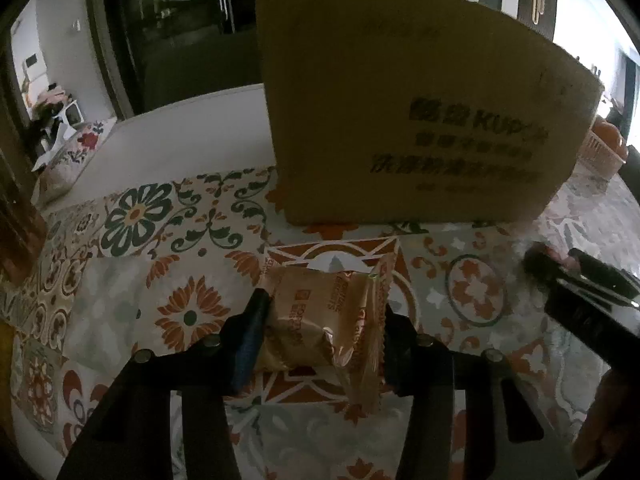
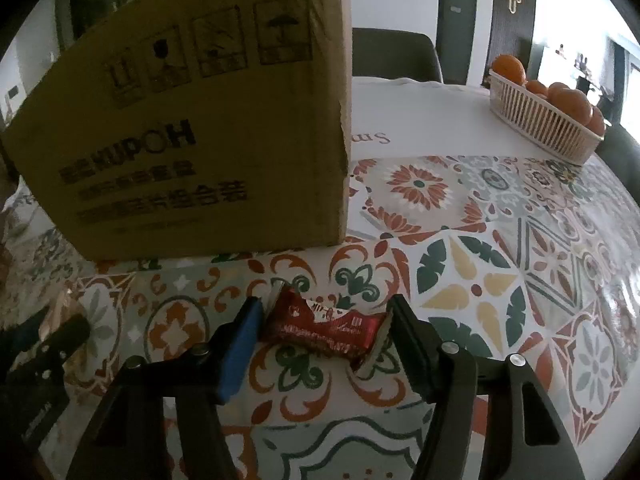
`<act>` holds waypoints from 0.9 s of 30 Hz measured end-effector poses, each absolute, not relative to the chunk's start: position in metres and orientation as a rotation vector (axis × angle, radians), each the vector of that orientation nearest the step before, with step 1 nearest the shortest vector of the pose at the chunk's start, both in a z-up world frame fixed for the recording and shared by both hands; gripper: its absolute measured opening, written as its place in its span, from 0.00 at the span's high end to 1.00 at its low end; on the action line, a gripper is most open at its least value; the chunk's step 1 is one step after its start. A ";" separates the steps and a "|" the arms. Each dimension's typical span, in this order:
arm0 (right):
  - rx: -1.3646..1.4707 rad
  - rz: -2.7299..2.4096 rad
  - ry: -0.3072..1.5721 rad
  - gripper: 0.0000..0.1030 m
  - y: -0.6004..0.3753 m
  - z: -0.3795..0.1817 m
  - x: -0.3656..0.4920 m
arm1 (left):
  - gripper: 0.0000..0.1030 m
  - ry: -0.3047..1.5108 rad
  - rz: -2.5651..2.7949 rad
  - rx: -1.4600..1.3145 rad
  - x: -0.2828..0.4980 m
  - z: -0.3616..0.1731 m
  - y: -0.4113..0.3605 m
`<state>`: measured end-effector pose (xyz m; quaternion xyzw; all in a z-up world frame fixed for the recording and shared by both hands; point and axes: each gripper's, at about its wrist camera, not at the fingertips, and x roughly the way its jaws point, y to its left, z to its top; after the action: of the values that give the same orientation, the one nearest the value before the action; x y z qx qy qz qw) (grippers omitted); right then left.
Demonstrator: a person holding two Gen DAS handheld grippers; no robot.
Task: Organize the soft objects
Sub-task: 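Close the left tool on the pastry packet while the right tool grasps the red candy, then lift the pastry packet and red candy and carry both over the box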
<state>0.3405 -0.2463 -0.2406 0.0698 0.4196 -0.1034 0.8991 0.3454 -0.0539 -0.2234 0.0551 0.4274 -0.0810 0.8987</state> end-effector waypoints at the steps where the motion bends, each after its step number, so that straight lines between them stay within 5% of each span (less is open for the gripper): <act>1: 0.148 -0.208 0.869 0.37 -0.246 -0.240 0.339 | 0.53 0.884 -0.173 0.112 0.345 -0.223 -0.055; 27: 0.120 -0.133 0.745 0.39 -0.231 -0.176 0.313 | 0.56 0.783 -0.216 0.024 0.329 -0.171 -0.053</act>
<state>0.3133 -0.2313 -0.1758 0.0587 0.3635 -0.0650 0.9275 0.3293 -0.0532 -0.1709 0.0116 0.3810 -0.1048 0.9185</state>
